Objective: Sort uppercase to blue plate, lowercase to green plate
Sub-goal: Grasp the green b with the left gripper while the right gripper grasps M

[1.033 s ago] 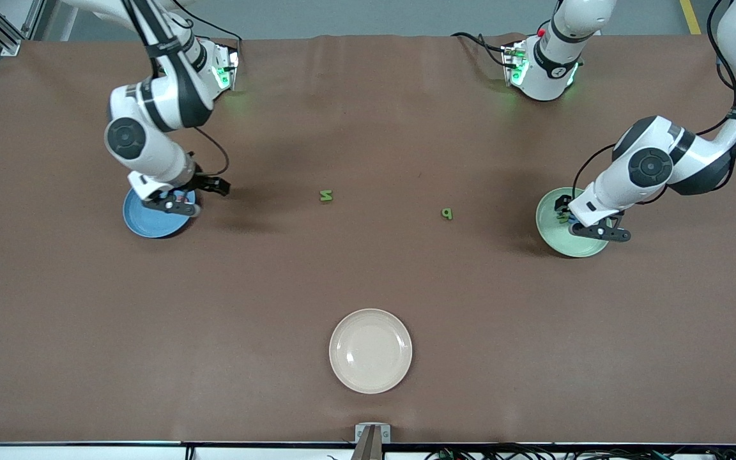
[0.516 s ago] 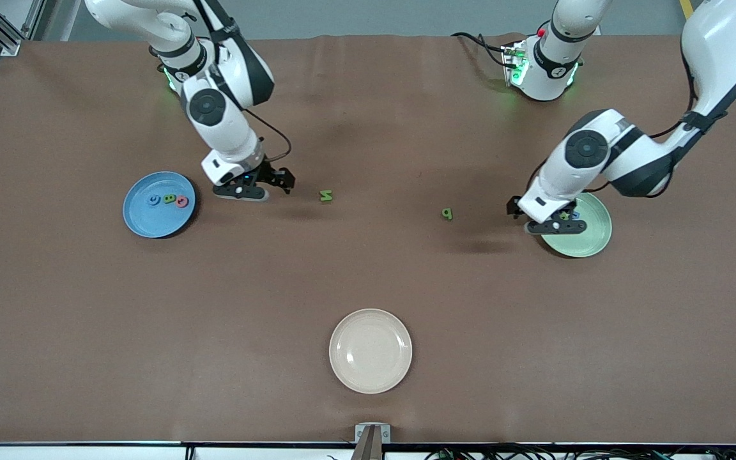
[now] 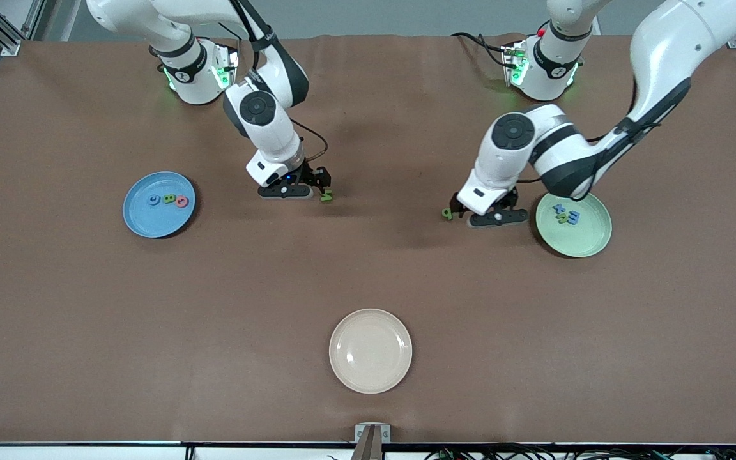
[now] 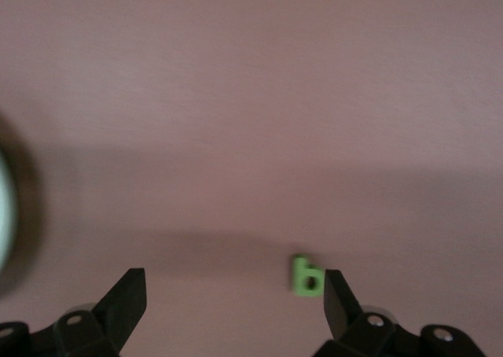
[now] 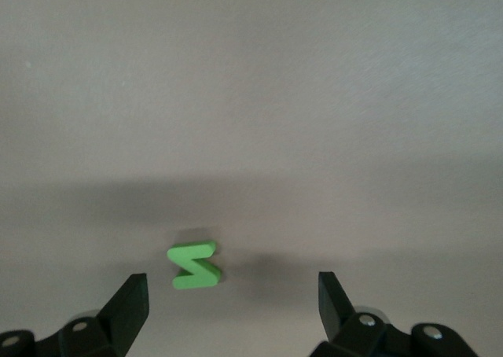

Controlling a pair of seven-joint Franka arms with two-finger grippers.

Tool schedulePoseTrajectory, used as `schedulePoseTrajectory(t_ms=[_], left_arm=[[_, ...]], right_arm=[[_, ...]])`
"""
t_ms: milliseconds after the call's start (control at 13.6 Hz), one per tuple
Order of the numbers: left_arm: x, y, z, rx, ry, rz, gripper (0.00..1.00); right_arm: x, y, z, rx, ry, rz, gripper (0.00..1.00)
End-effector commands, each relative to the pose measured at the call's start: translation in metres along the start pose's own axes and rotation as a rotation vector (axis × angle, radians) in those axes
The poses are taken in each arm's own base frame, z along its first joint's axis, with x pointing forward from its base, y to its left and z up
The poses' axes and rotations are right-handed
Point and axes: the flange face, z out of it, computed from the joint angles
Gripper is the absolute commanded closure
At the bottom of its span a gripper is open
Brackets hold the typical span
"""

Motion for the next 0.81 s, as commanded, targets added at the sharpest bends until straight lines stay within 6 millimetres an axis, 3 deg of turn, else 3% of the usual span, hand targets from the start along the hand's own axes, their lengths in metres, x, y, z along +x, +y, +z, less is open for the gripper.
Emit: schedulePoseTrajectory(t_ms=[0, 443, 738], left_arm=[[-0.005, 0.028, 0.008, -0.037, -0.015, -0.044, 0.01], [-0.020, 0.048, 0.039, -0.088, -0.012, -0.055, 0.02], [-0.028, 0.046, 0.059, -0.087, -0.022, -0.044, 0.20]], right_arm=[[-0.011, -0.015, 0.021, -0.017, -0.013, -0.012, 0.05], [-0.012, -0.034, 0.038, -0.027, -0.014, -0.022, 0.00], [-0.006, -0.033, 0.048, -0.051, -0.002, -0.044, 0.01]])
